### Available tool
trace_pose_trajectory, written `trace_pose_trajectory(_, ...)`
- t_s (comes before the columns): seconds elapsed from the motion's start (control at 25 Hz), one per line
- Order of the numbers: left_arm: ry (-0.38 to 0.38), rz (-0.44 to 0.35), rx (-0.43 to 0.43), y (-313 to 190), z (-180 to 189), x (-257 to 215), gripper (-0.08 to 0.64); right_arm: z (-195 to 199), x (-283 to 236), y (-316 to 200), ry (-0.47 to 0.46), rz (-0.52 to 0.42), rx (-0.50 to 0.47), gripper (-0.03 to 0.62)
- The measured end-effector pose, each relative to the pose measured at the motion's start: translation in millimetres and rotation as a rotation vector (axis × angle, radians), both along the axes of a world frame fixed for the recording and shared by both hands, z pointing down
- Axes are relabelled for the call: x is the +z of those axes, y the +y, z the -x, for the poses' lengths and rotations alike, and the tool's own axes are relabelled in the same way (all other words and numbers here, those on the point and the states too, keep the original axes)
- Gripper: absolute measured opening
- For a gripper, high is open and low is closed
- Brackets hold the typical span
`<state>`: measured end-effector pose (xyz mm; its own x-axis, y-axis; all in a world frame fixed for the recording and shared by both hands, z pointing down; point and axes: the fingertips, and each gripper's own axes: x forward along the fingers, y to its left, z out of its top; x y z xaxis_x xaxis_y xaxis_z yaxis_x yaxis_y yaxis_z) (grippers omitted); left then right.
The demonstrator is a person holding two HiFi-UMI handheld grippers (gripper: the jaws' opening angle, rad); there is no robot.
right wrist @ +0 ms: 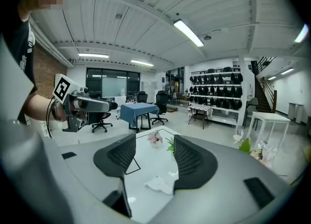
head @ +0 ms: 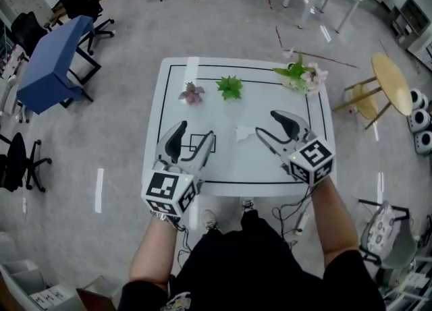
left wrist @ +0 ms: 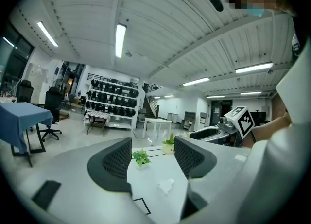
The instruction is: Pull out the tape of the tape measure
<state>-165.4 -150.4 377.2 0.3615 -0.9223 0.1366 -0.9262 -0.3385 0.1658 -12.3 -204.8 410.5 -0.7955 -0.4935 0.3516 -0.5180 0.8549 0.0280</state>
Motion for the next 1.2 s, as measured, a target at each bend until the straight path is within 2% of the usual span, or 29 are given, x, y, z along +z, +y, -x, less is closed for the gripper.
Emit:
trace_pose_trajectory(0.56,-0.026,0.059,-0.050,-32,-23,35,0.258,2,71,-28,0.131,0.085,-0.207,0.235)
trace_pose_trajectory(0.84,-0.012,0.080,-0.080,-43,-30,49,0.258,2,117,-35,0.266,0.104,-0.325,0.236)
trace_pose_trajectory(1.0,-0.010,0.090,-0.099,-46,-32,57,0.258,3,139,-36,0.310,0.121,-0.385,0.236)
trace_pose_trajectory(1.2,-0.002,0.115,-0.132,-46,-31,69,0.258,2,175,-37,0.427,0.105,-0.484,0.236)
